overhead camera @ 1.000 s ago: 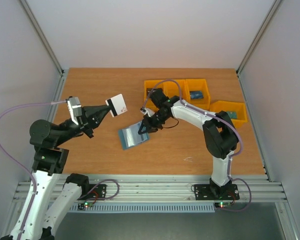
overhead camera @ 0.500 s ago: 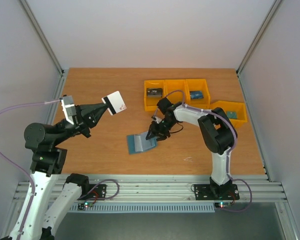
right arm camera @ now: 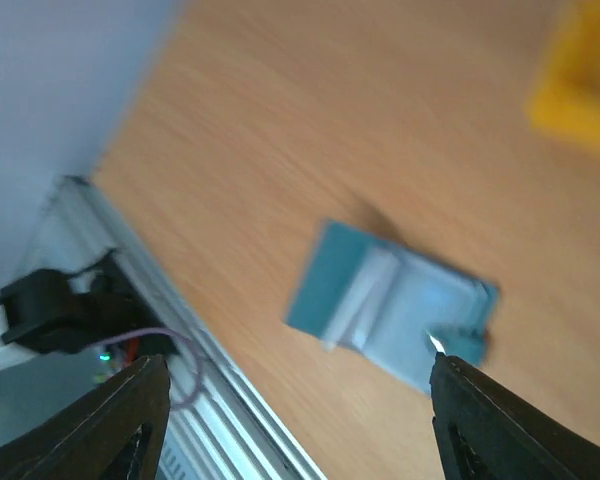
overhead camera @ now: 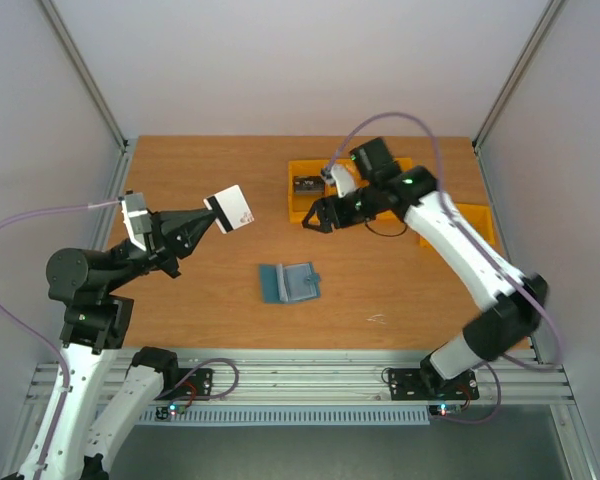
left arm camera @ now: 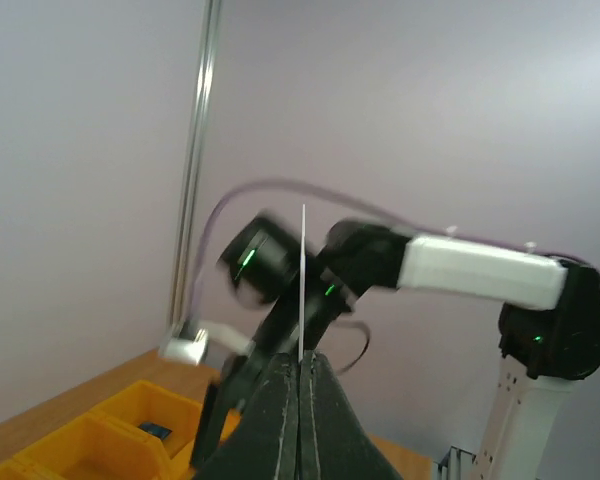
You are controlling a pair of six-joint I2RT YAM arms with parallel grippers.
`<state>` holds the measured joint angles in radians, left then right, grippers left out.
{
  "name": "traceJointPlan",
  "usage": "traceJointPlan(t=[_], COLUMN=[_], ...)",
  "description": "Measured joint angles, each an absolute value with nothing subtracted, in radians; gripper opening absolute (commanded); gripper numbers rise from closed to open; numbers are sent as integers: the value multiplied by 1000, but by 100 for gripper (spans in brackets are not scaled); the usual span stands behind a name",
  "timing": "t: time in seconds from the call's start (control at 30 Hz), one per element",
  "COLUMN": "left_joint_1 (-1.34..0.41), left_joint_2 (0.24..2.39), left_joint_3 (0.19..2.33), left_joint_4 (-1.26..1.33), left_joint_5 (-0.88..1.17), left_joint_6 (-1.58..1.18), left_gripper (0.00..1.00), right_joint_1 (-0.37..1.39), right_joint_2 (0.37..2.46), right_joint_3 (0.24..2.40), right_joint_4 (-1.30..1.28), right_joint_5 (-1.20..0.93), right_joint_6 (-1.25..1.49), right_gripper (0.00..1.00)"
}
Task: Take the credit cards out of the card holder
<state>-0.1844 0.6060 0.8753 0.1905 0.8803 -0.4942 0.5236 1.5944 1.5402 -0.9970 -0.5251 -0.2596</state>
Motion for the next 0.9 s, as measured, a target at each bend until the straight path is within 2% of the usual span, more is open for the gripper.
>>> traceJointPlan(t=[0.1,0.23,0.33,0.53,0.63,0.73,0.8,0.9], left_joint_1=[-184,-184,-184,-184,-184,-184,-184,-184], left_joint_2=[606,606,606,605,604,604,604,604], left_joint_3=[876,878,883,890,890,890,890,890], left_joint_4=[192,194,193,195,195,195,196,196], left_joint_5=[902,925,947,979,986,989,991,990], left_joint_6=[-490,-489,-489,-489,-489,-490,-490,-490], left_gripper=[0,0,0,0,0,0,0,0], right_joint_1=[571,738,821,848,864,875,878,880], right_joint_2=[1454,1330,1335,1473,1539,1564,1565,1560], right_joint_3=[1652,1773,1849,1946,1963,1965,1969,1980], right_joint_4=[-960,-839,-785,-750,-767,-780,-786,-789], right_joint_5=[-583,-659,-706,-757,-766,-774,-780,-785], right_joint_6=[-360,-460,-499,-532,-542,-551,-556,-558], right_gripper=[70,67,63,56,48,28,19,16])
